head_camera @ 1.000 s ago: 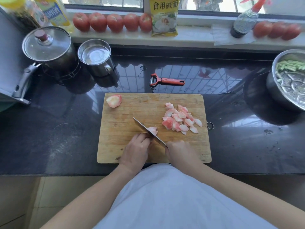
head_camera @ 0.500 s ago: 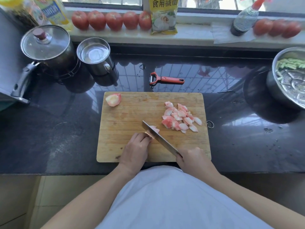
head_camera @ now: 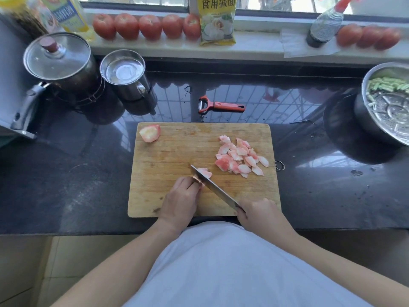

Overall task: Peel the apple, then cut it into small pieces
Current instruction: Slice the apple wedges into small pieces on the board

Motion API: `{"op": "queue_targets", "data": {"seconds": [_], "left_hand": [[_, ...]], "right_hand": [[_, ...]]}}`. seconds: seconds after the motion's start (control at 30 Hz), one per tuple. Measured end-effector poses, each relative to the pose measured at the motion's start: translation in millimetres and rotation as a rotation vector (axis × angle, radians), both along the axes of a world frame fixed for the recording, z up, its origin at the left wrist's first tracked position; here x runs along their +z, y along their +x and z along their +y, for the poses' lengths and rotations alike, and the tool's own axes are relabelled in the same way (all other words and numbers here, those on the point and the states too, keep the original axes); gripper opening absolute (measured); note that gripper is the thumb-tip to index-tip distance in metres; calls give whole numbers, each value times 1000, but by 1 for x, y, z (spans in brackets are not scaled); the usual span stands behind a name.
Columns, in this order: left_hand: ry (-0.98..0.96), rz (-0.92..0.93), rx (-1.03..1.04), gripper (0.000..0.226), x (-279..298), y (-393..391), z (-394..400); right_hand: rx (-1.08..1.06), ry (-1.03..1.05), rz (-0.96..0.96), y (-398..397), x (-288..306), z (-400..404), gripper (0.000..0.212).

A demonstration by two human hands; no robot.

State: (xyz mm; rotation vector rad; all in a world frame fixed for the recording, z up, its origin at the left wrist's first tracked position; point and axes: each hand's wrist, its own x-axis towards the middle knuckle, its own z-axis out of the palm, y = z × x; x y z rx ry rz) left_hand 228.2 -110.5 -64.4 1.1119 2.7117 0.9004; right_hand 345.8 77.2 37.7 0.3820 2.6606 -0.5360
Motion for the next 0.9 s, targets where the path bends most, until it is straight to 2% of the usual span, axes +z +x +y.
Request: {"op": "queue_targets", "data": {"seconds": [0.2, 0.33, 0.6, 0.8, 0.9], "left_hand": [[-16, -7, 3, 17, -2, -1, -1], [-34, -13, -5, 17, -4, -1, -2], [11, 32, -21, 19, 5, -1, -2], [19, -21, -43, 20, 2, 2, -7], [23, -26, -35, 16, 3, 2, -7]], "right_hand": [[-17, -2, -61, -1, -2, 1, 28], [7, 68, -112, -11, -3, -5, 26], [13, 72, 24, -51, -37, -26, 17], [-208, 55, 42, -29, -31, 0, 26], [-238, 20, 61, -22, -25, 3, 26]]}}
